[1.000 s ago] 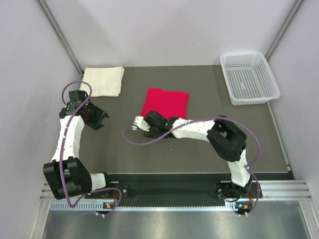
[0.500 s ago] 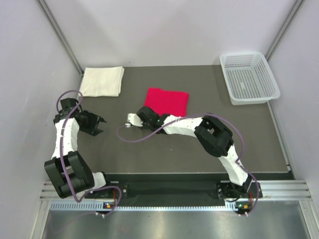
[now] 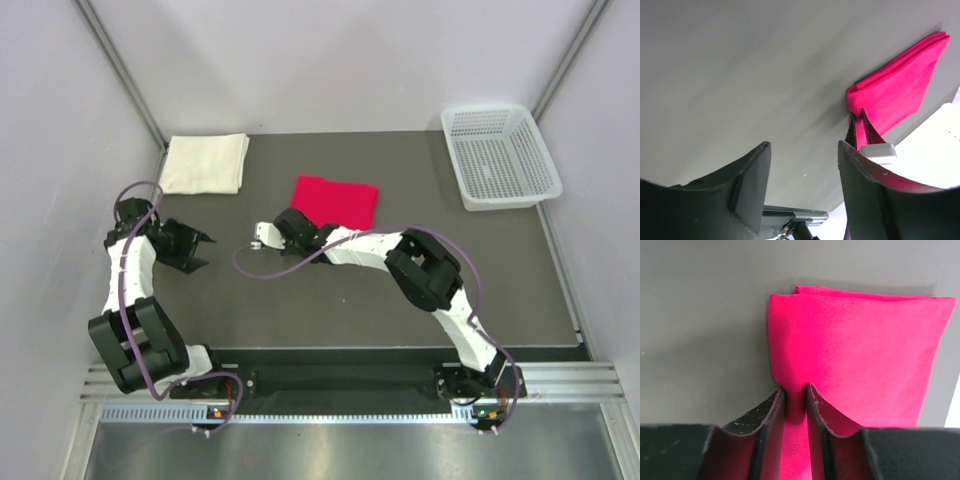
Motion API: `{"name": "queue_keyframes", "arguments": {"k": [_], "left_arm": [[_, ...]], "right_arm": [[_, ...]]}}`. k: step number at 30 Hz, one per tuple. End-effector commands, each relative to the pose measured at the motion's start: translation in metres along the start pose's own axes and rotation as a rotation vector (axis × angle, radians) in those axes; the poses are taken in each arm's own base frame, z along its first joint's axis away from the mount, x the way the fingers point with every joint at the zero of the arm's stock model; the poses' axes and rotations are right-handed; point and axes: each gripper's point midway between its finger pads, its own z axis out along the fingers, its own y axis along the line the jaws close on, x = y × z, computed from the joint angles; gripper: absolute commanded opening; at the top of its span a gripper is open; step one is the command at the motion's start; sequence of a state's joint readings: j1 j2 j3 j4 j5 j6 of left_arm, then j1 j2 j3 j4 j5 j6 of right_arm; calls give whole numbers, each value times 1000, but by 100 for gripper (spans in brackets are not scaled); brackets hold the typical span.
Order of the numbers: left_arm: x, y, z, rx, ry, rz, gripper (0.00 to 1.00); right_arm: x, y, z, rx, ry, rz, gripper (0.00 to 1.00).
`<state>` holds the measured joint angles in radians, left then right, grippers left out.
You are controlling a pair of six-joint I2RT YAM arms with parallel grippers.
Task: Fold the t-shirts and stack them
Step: Neatly place the folded tshirt to the corner
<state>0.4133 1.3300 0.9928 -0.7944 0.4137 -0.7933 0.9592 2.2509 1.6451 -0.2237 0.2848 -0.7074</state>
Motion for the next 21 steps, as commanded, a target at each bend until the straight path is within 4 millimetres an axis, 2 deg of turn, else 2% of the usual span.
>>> {"name": "queue_keyframes", "arguments": {"k": [1, 4, 9, 13, 18, 21], "left_arm": [[-9, -15, -3, 70, -9, 43, 62], [-4, -17, 0, 91, 30, 42, 65], [-3, -21, 6, 156, 31, 62, 68], [-8, -26, 9, 178, 38, 83, 70], [1, -41, 20, 290, 151, 74, 78], [4, -50, 27, 365, 190, 63, 82]], "right_arm": [[-7, 2, 7, -32, -26, 37, 18], [-5, 6, 5, -53, -29, 47, 8], [-8, 5, -4, -76, -54, 65, 0], [-9, -2, -14, -80, -76, 80, 0], [-14, -22, -39, -65, -120, 101, 0], [-10, -30, -49, -63, -132, 113, 0]]}}
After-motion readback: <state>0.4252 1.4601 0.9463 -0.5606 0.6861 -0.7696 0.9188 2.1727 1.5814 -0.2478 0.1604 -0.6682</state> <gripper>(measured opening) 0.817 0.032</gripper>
